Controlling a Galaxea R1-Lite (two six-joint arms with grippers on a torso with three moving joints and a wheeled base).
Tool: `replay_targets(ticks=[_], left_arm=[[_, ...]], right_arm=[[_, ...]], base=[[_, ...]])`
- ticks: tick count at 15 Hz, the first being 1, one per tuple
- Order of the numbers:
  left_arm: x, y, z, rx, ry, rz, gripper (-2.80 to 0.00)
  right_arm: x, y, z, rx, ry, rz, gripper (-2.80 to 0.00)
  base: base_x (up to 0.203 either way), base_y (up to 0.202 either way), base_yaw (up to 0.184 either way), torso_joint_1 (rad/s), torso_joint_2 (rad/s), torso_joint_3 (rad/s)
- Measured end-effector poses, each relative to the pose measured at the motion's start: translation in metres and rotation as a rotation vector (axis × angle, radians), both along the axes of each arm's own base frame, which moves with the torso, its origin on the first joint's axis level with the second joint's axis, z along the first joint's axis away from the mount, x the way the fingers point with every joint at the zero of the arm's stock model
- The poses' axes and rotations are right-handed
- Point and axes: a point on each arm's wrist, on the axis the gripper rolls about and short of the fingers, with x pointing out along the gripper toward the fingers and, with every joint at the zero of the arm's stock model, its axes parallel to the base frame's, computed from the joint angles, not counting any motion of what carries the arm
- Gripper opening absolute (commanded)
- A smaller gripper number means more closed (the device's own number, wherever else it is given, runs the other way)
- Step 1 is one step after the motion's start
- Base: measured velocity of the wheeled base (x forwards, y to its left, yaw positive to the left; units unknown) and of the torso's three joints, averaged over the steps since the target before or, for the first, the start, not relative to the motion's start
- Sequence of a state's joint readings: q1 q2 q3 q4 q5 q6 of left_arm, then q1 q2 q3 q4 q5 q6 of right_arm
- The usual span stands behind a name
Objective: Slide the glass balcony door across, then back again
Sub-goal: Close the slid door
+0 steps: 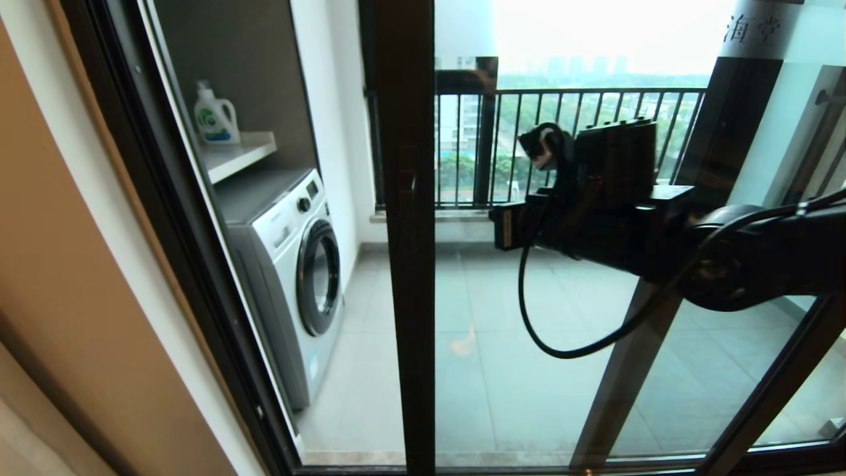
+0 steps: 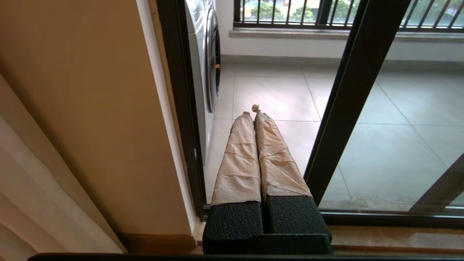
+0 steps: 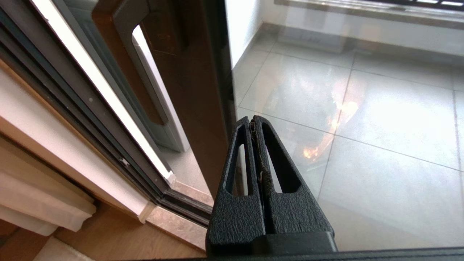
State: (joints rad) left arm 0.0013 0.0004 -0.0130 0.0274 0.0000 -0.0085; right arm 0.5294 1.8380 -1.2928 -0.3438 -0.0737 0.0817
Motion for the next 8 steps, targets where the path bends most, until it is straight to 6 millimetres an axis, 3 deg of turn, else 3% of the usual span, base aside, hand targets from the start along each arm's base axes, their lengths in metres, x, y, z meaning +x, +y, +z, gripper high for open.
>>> replay_targets(ticks=[4, 8], left_arm=[[0.0, 0.0, 0.0, 0.0, 0.0, 0.0, -2.8], [0.0, 0.0, 0.0, 0.0, 0.0, 0.0, -2.8]], right_arm=[[-0.07, -0.067, 0.019, -0.003, -0.028, -0.126, -2.8], [-0.176, -0.125, 0.049, -0.055, -0.187, -0.218, -2.8]], base=[[0.0, 0.0, 0.0, 0.0, 0.0, 0.0], [0.0, 0.0, 0.0, 0.0, 0.0, 0.0]])
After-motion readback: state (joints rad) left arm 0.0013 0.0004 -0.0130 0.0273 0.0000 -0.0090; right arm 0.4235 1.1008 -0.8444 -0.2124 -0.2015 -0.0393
